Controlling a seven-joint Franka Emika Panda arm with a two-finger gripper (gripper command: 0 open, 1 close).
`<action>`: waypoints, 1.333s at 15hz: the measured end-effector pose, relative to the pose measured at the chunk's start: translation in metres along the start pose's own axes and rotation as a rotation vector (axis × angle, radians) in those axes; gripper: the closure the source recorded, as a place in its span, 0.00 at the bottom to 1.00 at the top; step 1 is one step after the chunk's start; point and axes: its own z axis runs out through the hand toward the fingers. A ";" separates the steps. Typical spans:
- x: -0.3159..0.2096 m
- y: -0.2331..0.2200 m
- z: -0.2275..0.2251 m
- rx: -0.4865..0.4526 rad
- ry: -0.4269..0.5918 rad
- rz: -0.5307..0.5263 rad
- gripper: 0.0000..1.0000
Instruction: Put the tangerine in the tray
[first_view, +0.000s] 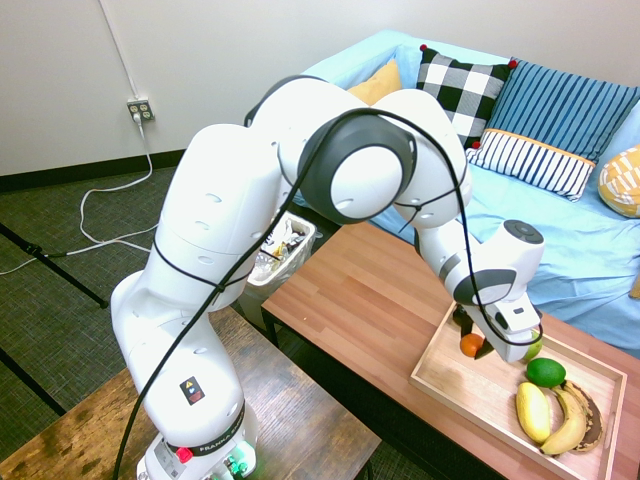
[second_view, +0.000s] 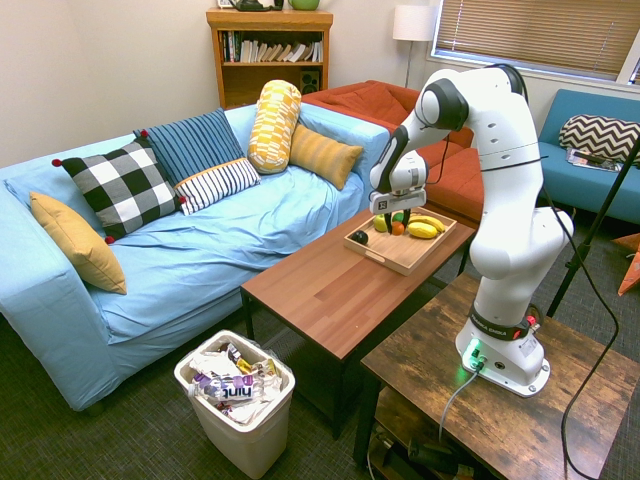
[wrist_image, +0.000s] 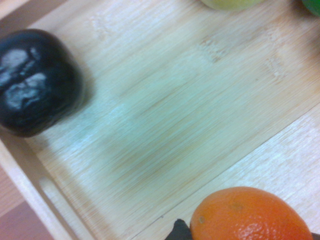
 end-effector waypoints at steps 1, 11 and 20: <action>0.004 -0.003 0.010 -0.004 -0.001 0.006 1.00; 0.016 -0.005 0.063 -0.027 -0.030 0.038 0.00; 0.018 -0.004 0.064 -0.013 -0.026 0.027 0.00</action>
